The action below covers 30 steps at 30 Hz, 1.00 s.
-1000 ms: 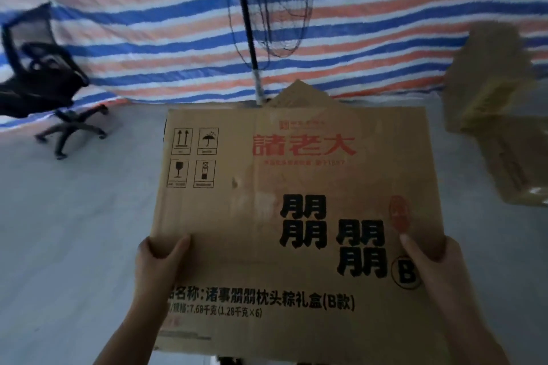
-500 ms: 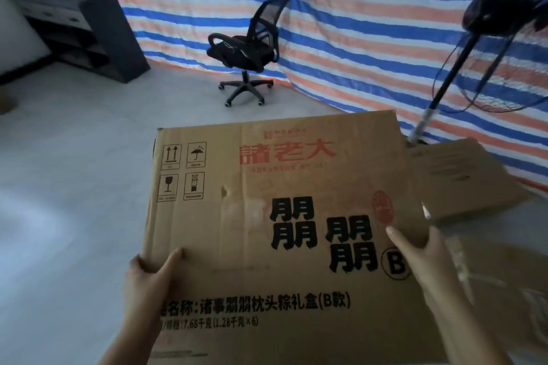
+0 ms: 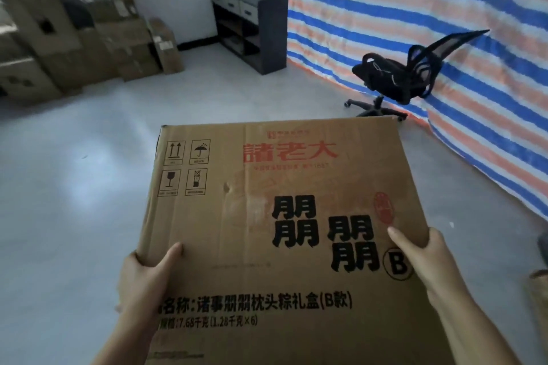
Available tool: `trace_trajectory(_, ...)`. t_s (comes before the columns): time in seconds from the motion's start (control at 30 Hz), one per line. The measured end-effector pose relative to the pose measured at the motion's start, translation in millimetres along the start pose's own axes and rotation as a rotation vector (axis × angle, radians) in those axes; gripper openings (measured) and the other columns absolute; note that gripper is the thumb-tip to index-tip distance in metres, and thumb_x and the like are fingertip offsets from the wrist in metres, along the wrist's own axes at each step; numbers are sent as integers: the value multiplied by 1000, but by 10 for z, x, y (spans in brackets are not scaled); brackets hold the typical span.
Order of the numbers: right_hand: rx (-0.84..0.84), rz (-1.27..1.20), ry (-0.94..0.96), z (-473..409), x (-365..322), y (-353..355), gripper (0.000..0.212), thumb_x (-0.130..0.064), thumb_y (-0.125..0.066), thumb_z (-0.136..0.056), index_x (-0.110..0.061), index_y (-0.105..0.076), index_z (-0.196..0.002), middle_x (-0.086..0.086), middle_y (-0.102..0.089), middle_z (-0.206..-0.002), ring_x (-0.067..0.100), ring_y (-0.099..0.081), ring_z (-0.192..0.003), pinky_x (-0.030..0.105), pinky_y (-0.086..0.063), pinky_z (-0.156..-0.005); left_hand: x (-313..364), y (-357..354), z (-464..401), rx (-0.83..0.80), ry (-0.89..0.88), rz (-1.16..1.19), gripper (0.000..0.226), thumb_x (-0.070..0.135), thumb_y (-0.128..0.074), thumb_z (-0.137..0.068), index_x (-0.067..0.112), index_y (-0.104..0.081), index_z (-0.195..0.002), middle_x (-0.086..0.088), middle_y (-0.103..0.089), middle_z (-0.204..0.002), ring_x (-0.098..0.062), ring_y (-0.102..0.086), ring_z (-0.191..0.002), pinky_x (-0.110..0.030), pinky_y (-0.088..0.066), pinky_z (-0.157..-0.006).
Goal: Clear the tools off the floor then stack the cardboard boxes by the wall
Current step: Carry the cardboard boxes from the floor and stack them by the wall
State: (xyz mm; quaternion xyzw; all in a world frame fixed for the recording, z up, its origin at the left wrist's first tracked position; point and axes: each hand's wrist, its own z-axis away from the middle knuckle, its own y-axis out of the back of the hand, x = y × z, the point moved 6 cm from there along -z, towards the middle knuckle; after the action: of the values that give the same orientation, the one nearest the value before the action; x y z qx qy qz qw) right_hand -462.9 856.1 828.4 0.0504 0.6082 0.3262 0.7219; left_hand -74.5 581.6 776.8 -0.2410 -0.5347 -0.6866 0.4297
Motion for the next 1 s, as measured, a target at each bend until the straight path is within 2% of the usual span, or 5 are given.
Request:
trace_trajectory(0.1,-76,20,33,-373,-388,-483,77,-37,-68,-83,-4,-31,-141,17,-42,-141,35,-42,-127,42,-37,-97,-20,6,-439,24,61,48,97,89,-64,-35,26,-51,-107,-2,-62,-105,-32,-60,-99,-61,-47,-86)
trace_trajectory(0.43,-300,108,74,-2193,-1579,-2200,94,-49,-69,-77,-7,-23,-146,15,-34,-148,35,-36,-133,48,-33,-107,623,-457,-2077,141,184,125,103,91,-63,-26,25,-49,-105,-1,-62,-103,-31,-60,-99,-59,-46,-90)
trace_trajectory(0.57,-363,121,125,-2822,-2205,-2831,83,-45,-71,-77,-6,-34,-140,16,-46,-139,34,-45,-125,47,-39,-103,1035,-542,-2696,185,204,104,100,88,-64,-37,22,-47,-110,-3,-60,-108,-32,-59,-102,-58,-46,-91)
trace_trajectory(0.67,-396,137,136,-3163,-2630,-3325,79,-41,-71,-79,-6,-34,-140,16,-46,-139,34,-45,-125,45,-38,-100,1236,-562,-3147,221,214,150,101,88,-64,-36,21,-48,-111,-2,-60,-108,-31,-59,-102,-58,-46,-91)
trace_trajectory(1.0,-420,130,178,-4149,-3934,-5289,75,-51,-74,-71,-10,-47,-128,13,-62,-115,31,-60,-99,45,-52,-85,2043,-552,-5286,264,225,177,97,83,-60,-39,17,-49,-109,-6,-60,-106,-34,-57,-103,-59,-43,-93)
